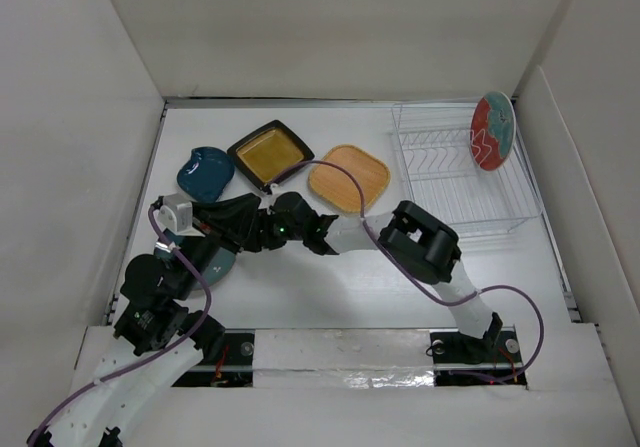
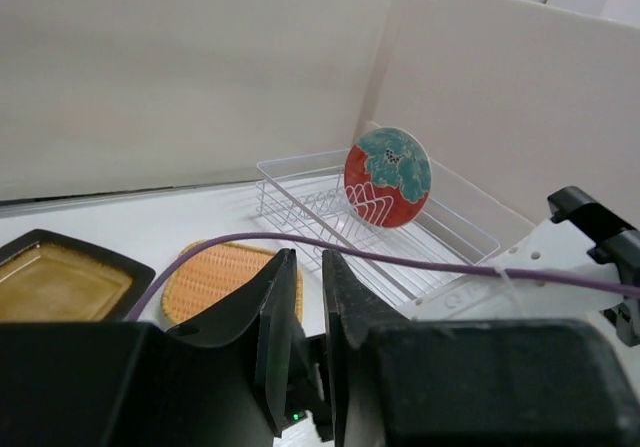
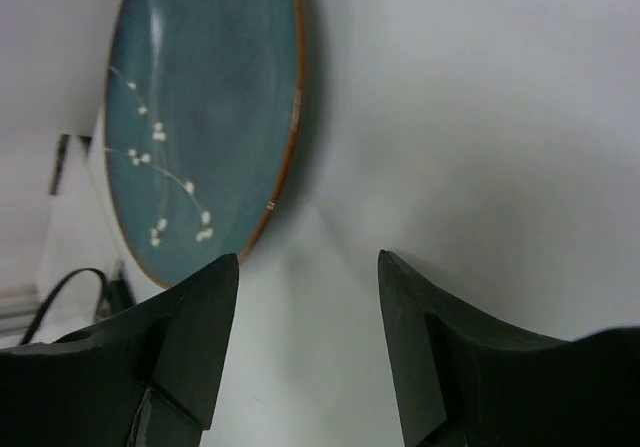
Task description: Load the plates into the dish rack
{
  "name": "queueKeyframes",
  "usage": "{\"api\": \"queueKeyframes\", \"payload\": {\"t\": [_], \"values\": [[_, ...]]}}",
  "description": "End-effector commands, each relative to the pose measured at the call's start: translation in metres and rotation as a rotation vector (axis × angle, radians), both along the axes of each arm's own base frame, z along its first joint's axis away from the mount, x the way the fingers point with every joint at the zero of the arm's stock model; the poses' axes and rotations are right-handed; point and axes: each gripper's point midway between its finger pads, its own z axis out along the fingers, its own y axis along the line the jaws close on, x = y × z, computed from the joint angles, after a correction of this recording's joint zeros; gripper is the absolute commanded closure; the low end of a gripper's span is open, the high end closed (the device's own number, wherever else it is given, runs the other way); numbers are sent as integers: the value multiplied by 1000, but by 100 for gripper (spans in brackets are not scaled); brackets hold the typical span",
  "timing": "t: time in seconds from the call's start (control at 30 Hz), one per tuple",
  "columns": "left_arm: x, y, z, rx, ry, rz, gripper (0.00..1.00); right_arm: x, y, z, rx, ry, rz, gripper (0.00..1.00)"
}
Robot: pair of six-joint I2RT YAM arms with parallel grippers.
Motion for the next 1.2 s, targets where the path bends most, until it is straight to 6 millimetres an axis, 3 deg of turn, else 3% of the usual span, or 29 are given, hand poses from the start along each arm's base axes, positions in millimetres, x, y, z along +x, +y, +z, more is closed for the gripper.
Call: {"api": "queueKeyframes", "payload": {"t": [0.0, 0.07, 0.2, 0.47, 0.57, 0.6, 0.77, 0.87, 0.93, 1.0, 1.03, 1.1, 1.13, 1.17], "values": [[-2, -5, 5, -3, -28, -25, 86, -5, 39, 41, 189, 38, 51, 37], [-5, -6, 7, -4, -40, -40, 85, -7, 43, 23, 193, 98, 48, 37], [-2, -4, 5, -3, -32, -24, 84, -7, 56, 9, 227, 172, 55, 40], [-7, -7, 8, -1, -48, -52, 84, -5, 74, -5, 227, 240, 41, 52], [-9, -7, 10, -4, -59, -53, 83, -9, 76, -7, 219, 248, 36, 67], [-8, -6, 9, -2, -57, -48, 83, -9, 75, -7, 219, 246, 32, 78], [-9, -8, 9, 1, -57, -60, 83, -15, 52, -1, 202, 206, 11, 99], [-5, -6, 6, 1, -42, -38, 83, -30, 30, 14, 211, 180, 30, 100], [-5, -7, 7, 3, -40, -42, 83, -39, 15, 42, 262, 135, 46, 100], [-7, -7, 10, -1, -56, -49, 81, -32, 2, 63, 282, 64, 23, 100], [-7, -5, 11, -2, -57, -40, 78, -21, -16, 90, 306, 18, -11, 100], [-2, 0, 9, -3, -45, -4, 74, -4, -37, 112, 289, -70, -56, 100], [-2, 0, 9, -2, -42, -2, 69, 14, -57, 151, 328, -140, -103, 100], [-3, -1, 9, -1, -45, -9, 66, 23, -73, 159, 306, -201, -130, 100]]}}
